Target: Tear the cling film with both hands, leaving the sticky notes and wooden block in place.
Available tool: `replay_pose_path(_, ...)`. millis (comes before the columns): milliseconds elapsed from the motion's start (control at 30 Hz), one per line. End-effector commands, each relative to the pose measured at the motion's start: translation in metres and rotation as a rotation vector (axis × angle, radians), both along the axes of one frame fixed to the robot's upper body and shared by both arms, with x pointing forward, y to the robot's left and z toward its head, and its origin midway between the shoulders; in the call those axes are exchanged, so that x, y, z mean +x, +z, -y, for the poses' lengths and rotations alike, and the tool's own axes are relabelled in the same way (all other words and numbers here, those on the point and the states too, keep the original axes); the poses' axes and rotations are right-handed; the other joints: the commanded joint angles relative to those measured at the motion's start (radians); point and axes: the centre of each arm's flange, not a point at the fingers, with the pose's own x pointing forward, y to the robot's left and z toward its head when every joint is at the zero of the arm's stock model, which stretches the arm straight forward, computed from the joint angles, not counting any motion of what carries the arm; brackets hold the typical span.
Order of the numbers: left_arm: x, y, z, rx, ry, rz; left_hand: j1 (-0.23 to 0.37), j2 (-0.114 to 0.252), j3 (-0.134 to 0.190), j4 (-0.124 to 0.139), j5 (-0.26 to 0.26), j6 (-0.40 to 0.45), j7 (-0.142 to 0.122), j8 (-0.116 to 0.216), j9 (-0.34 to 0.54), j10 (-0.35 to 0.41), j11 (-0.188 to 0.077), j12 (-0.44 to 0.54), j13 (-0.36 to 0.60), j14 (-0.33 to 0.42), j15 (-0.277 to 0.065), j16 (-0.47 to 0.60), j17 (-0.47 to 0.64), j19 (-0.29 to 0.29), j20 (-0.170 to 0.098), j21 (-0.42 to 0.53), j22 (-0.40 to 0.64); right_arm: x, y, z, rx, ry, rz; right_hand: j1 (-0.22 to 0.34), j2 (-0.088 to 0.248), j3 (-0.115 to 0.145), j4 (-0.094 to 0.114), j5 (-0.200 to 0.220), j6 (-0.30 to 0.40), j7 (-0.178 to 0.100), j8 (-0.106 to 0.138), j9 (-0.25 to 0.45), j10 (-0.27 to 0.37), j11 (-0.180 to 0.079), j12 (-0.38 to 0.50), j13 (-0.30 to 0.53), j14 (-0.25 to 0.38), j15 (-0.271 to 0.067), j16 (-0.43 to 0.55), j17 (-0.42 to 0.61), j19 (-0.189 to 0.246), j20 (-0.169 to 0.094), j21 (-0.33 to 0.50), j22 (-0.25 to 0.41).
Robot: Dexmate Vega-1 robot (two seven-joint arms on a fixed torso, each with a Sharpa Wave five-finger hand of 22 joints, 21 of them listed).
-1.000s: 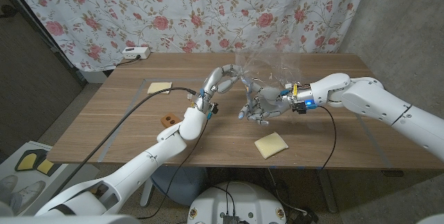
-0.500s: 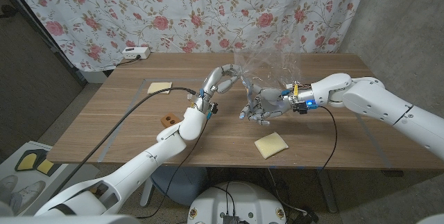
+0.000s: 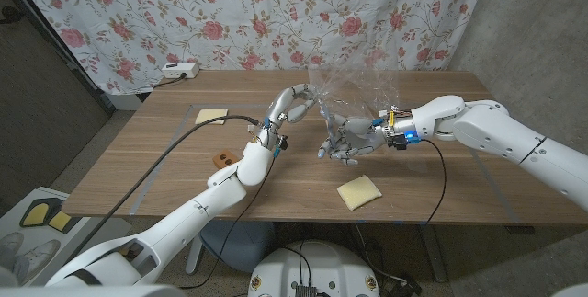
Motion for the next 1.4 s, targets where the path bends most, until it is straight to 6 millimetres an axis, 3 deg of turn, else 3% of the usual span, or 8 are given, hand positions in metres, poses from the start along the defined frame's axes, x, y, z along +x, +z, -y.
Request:
replay_pose_path(33, -0.0021, -0.0038, 0.0053, 0.014, -0.005, 0.019, -0.005, -0.002, -0.003, 0.000, 0.005, 0.009, -0.007, 0.003, 0.003, 0.014, -0.005, -0.001, 0.003, 0.003, -0.001, -0.007, 0.003, 0.001, -0.011, 0.008, -0.002, 0.0027, 0.0011, 0.0002, -0.006, -0.011, 0.001, 0.066, 0.032, 0.017, -0.022, -0.016, -0.070, 0.082, 0.011, 0.007, 0.172, -0.142, 0.001, -0.006, -0.020, -0.061, -0.002, 0.000, 0.021, -0.045, 0.010, 0.001)
replay_pose_path(467, -0.0016, -0.0062, 0.0034, -0.005, -0.009, 0.019, -0.006, -0.002, -0.006, 0.000, 0.010, 0.012, -0.008, 0.000, 0.002, 0.021, -0.005, -0.006, 0.003, 0.006, -0.002, -0.011, 0.006, -0.001, -0.017, 0.014, -0.014, 0.0028, 0.0028, 0.0018, 0.013, -0.031, 0.006, 0.283, 0.132, 0.126, -0.119, -0.089, -0.048, 0.055, 0.019, 0.028, 0.173, -0.177, 0.024, 0.038, -0.013, -0.065, -0.014, -0.002, 0.010, -0.046, 0.029, 0.001)
replay_pose_path(600, -0.0019, -0.0070, 0.0030, -0.009, -0.010, 0.022, -0.006, -0.003, -0.007, 0.000, 0.011, 0.011, -0.008, -0.002, 0.003, 0.022, -0.005, -0.009, 0.002, 0.007, -0.002, -0.013, 0.007, -0.002, -0.018, 0.016, -0.018, 0.0036, 0.0033, 0.0026, 0.017, -0.042, 0.001, 0.410, 0.147, 0.229, -0.185, -0.082, -0.042, 0.036, 0.020, 0.044, 0.165, -0.191, 0.001, 0.022, -0.011, -0.066, -0.029, -0.004, -0.010, -0.047, 0.046, 0.009)
replay_pose_path(667, -0.0020, -0.0074, 0.0030, -0.011, -0.011, 0.020, -0.007, -0.003, -0.008, 0.000, 0.012, 0.011, -0.009, -0.002, 0.003, 0.022, -0.005, -0.010, 0.001, 0.008, -0.002, -0.014, 0.008, -0.002, -0.019, 0.017, -0.019, 0.0048, 0.0032, 0.0035, 0.021, -0.054, -0.001, 0.462, 0.155, 0.288, -0.207, -0.073, -0.042, 0.026, 0.021, 0.056, 0.160, -0.204, 0.000, 0.033, -0.015, -0.066, -0.040, -0.004, -0.025, -0.048, 0.053, 0.012)
replay_pose_path(800, -0.0022, -0.0084, 0.0029, -0.014, -0.014, 0.019, -0.007, -0.002, -0.009, 0.000, 0.013, 0.011, -0.009, -0.003, 0.003, 0.026, -0.005, -0.010, 0.004, 0.010, -0.002, -0.015, 0.009, -0.003, -0.019, 0.020, -0.023, 0.0044, 0.0042, 0.0034, 0.025, -0.051, 0.002, 0.532, 0.158, 0.368, -0.231, -0.061, -0.040, 0.013, 0.016, 0.061, 0.150, -0.215, -0.007, 0.041, -0.021, -0.066, -0.052, -0.005, -0.048, -0.048, 0.067, 0.024)
replay_pose_path(900, -0.0022, -0.0088, 0.0027, -0.016, -0.015, 0.019, -0.007, -0.002, -0.009, 0.000, 0.013, 0.012, -0.010, -0.004, 0.003, 0.026, -0.005, -0.011, 0.004, 0.011, -0.002, -0.015, 0.009, -0.004, -0.019, 0.021, -0.025, 0.0041, 0.0051, 0.0040, 0.033, -0.061, 0.004, 0.579, 0.152, 0.429, -0.243, -0.057, -0.031, 0.008, 0.010, 0.056, 0.157, -0.226, -0.008, 0.047, -0.018, -0.068, -0.062, -0.005, -0.056, -0.048, 0.078, 0.024)
replay_pose_path(1133, -0.0023, -0.0092, 0.0027, -0.019, -0.016, 0.019, -0.007, -0.002, -0.011, 0.000, 0.014, 0.012, -0.009, -0.006, 0.004, 0.028, -0.005, -0.013, 0.005, 0.013, -0.002, -0.017, 0.011, -0.005, -0.020, 0.025, -0.031, 0.0022, 0.0062, 0.0071, 0.043, -0.084, 0.009, 0.655, 0.147, 0.531, -0.250, -0.060, -0.021, -0.005, 0.000, 0.048, 0.159, -0.240, 0.009, 0.095, -0.010, -0.069, -0.079, -0.005, -0.066, -0.049, 0.105, 0.023)
replay_pose_path(1400, -0.0025, -0.0079, 0.0039, -0.024, -0.017, 0.027, -0.008, -0.001, -0.012, 0.000, 0.015, 0.015, -0.009, -0.007, 0.003, 0.029, -0.005, -0.017, 0.006, 0.013, -0.002, -0.020, 0.013, -0.009, -0.021, 0.027, -0.036, 0.0015, 0.0059, 0.0080, 0.024, -0.109, 0.016, 0.686, 0.133, 0.590, -0.248, -0.073, -0.005, -0.008, -0.001, 0.047, 0.171, -0.236, 0.004, 0.108, -0.003, -0.069, -0.090, -0.004, -0.078, -0.048, 0.137, 0.024)
